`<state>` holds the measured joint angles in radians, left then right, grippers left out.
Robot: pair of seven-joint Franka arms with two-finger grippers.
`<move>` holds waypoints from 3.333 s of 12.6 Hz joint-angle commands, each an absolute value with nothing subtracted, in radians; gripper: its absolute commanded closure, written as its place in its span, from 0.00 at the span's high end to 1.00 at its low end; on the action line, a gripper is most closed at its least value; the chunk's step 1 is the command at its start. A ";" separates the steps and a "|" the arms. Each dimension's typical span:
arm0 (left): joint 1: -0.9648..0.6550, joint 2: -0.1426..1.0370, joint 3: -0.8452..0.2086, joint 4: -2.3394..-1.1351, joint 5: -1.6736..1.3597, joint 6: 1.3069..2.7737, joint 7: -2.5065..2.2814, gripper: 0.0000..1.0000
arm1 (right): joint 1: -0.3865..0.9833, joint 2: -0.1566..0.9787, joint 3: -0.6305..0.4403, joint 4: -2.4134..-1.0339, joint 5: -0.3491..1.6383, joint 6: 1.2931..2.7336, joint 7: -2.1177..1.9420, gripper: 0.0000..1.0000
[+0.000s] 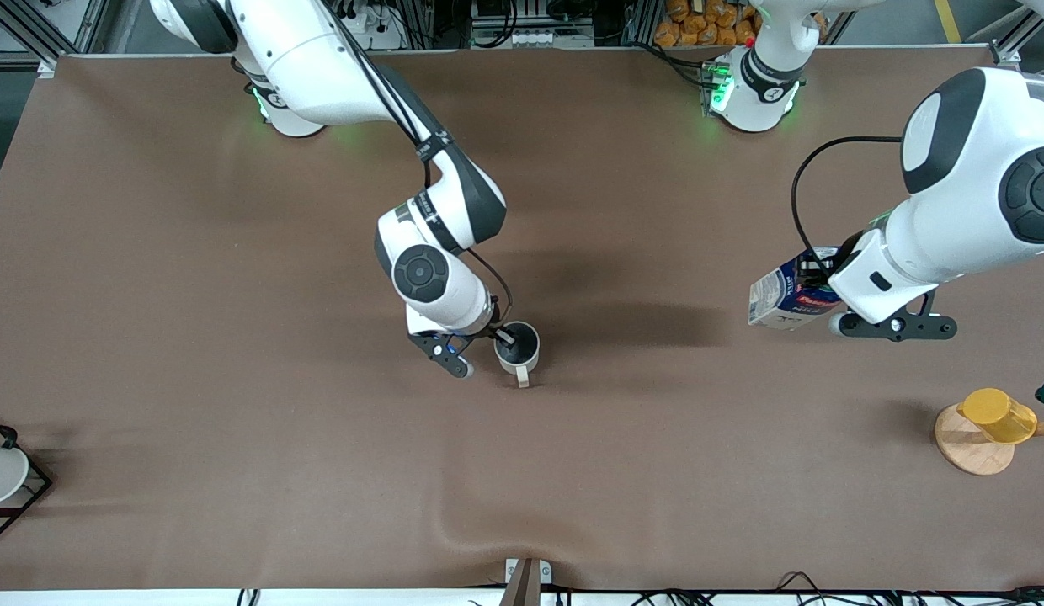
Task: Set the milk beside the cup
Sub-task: 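Slide the white mug toward the table middle with the right gripper, then release the mug and withdraw the right gripper while the left lifts the carton, then carry the milk carton with the left gripper toward the white mug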
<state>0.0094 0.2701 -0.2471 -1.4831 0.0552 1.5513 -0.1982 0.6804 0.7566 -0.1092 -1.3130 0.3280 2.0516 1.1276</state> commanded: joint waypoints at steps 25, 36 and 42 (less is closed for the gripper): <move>0.005 0.238 -0.468 -1.634 0.051 1.626 -0.505 0.42 | 0.021 0.138 -0.123 -1.538 0.067 1.594 0.014 1.00; -0.107 0.267 -0.469 -1.631 0.049 1.652 -0.661 0.42 | 0.028 0.178 -0.117 -1.367 0.032 1.437 0.006 1.00; -0.283 0.383 -0.463 -1.527 0.054 1.712 -0.733 0.42 | 0.023 0.117 -0.118 -1.437 0.025 1.437 0.000 1.00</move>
